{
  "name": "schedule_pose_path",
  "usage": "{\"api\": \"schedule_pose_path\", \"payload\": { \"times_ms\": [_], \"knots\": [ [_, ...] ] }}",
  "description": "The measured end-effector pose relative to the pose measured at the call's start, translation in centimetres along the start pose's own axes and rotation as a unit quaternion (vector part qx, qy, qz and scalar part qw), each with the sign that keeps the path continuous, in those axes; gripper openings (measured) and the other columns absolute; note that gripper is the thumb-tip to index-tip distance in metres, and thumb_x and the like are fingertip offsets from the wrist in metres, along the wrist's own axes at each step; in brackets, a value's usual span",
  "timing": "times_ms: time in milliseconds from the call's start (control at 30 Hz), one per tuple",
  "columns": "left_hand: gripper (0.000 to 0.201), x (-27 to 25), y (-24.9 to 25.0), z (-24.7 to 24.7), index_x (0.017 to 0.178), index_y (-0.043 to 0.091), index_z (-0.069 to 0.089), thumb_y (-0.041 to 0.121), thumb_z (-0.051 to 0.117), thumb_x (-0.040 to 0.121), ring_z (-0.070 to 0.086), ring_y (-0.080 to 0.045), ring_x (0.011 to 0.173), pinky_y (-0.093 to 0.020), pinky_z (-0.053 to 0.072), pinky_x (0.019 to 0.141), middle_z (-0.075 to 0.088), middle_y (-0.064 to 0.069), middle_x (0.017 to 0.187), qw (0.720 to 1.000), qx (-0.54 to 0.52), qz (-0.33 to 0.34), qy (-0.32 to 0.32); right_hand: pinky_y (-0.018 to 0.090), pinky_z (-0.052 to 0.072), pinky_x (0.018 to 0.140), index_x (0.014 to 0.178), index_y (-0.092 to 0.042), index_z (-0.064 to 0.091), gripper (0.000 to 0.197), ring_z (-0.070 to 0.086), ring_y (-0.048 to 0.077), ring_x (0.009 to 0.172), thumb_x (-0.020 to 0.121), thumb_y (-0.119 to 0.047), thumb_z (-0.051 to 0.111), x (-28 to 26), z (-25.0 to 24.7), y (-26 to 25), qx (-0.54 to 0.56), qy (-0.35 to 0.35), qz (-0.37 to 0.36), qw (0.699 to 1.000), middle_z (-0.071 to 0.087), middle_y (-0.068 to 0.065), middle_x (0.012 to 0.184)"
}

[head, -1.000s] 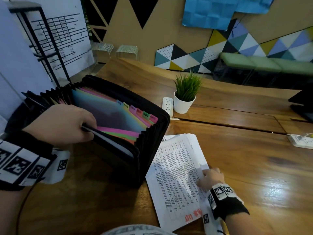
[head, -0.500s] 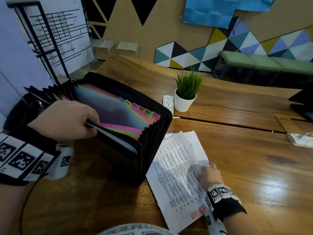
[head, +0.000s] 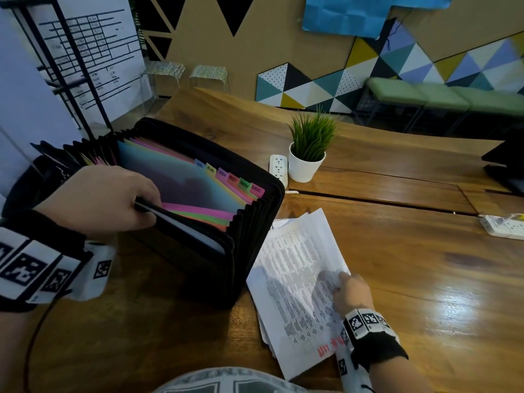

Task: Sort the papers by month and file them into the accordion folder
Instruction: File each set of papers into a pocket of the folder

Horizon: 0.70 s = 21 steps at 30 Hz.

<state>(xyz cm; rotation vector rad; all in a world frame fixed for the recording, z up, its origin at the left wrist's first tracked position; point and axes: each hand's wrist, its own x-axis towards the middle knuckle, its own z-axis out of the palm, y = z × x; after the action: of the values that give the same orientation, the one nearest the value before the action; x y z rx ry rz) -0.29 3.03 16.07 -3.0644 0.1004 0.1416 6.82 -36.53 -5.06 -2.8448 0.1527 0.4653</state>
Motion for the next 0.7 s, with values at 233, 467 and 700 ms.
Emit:
{"api": "schedule_pose_path", "payload": {
  "times_ms": [233, 467, 700],
  "knots": [
    [0.009, -0.1, 0.1, 0.1, 0.083, 0.048, 0.068, 0.044, 0.066, 0.074, 0.058, 0.002, 0.081, -0.021, 0.047, 0.074, 0.062, 0.032, 0.089, 1.000, -0.004, -0.011, 0.000, 0.016, 0.039, 0.055, 0.087, -0.014, 0.051, 0.006, 0.052, 0.017, 0.069, 0.089, -0.010, 0.055, 0.4, -1.6, 2.3, 0.102, 0.004, 0.061, 0.993, 0.058, 0.004, 0.083],
    [0.010, 0.0, 0.2, 0.0, 0.077, 0.046, 0.068, 0.039, 0.071, 0.071, 0.054, 0.002, 0.075, -0.012, 0.037, 0.064, 0.062, 0.032, 0.085, 1.000, -0.008, -0.015, 0.005, 0.016, 0.039, 0.050, 0.092, -0.010, 0.052, 0.005, 0.055, 0.017, 0.072, 0.089, -0.011, 0.056, 1.3, -1.8, 3.2, 0.117, -0.005, 0.078, 0.990, 0.061, 0.006, 0.087],
    [0.011, 0.0, 0.0, -0.1, 0.075, 0.048, 0.068, 0.039, 0.071, 0.070, 0.051, 0.005, 0.073, -0.008, 0.030, 0.062, 0.055, 0.037, 0.083, 1.000, -0.012, -0.009, -0.006, 0.029, 0.047, 0.068, 0.086, -0.012, 0.051, 0.012, 0.056, 0.019, 0.075, 0.085, -0.005, 0.061, 0.6, -2.4, 4.3, 0.183, 0.038, 0.054, 0.981, 0.060, 0.004, 0.086]
  ]
}}
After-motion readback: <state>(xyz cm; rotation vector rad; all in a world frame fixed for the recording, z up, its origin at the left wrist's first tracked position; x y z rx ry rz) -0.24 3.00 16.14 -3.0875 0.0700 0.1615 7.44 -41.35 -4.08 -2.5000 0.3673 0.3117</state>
